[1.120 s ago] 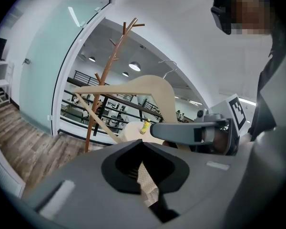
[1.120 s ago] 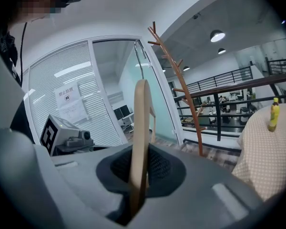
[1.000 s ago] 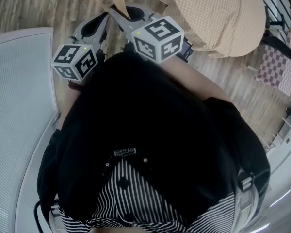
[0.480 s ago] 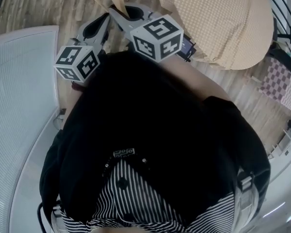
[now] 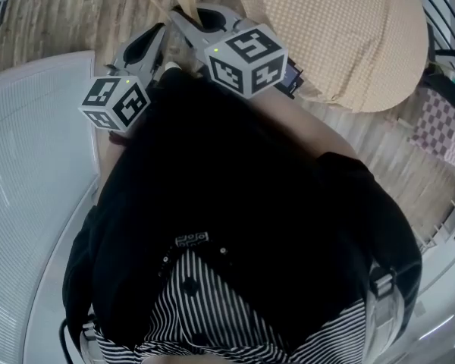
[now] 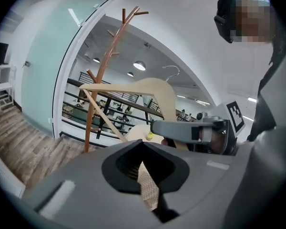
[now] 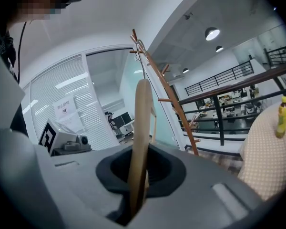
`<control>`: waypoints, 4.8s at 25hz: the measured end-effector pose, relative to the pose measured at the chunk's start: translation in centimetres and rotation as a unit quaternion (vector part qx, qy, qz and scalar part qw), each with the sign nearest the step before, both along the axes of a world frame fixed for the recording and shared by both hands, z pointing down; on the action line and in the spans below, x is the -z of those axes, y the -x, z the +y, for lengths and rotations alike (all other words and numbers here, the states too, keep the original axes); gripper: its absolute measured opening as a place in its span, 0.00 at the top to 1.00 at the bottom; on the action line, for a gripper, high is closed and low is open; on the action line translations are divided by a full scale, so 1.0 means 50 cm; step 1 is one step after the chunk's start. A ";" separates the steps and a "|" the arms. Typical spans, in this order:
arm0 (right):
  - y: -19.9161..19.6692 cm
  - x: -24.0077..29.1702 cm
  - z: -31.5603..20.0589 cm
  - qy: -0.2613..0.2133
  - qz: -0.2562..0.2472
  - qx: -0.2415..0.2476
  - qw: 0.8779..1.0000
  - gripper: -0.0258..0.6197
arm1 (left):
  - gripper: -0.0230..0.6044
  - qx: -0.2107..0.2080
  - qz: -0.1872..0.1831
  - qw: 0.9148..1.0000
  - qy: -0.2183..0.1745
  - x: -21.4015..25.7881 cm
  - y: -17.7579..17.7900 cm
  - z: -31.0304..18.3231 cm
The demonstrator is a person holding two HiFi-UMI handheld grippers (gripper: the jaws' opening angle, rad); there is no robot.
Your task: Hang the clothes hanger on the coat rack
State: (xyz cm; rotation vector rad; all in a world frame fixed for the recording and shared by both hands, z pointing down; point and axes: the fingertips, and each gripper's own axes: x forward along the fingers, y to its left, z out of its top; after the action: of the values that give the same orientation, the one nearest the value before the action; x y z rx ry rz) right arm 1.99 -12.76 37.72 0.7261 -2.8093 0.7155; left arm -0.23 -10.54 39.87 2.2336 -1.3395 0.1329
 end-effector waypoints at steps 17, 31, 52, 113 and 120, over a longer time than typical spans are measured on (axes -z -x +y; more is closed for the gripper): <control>0.099 0.036 -0.214 -0.014 0.028 -0.026 0.999 0.93 | 0.97 -0.036 0.010 0.999 -0.011 0.044 0.106 -0.245; 0.363 0.076 -0.415 -0.028 0.052 -0.025 0.998 0.93 | 0.97 -0.049 0.022 0.998 -0.022 0.086 0.366 -0.477; 0.561 0.045 -0.494 -0.030 0.069 0.001 0.997 0.93 | 0.97 -0.093 0.044 0.994 -0.048 0.074 0.533 -0.609; 0.485 -0.013 -0.556 0.036 0.092 0.093 0.991 0.93 | 0.97 -0.056 0.014 0.998 -0.005 0.031 0.491 -0.678; 0.485 -0.048 -0.532 0.051 0.123 0.134 0.982 0.93 | 0.97 -0.051 0.026 0.998 0.004 0.027 0.492 -0.692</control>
State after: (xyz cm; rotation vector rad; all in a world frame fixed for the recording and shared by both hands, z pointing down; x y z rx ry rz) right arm -22.26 -39.36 40.10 0.3787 -2.5550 0.6645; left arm -24.83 -45.15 38.51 2.2844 -1.1960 0.1150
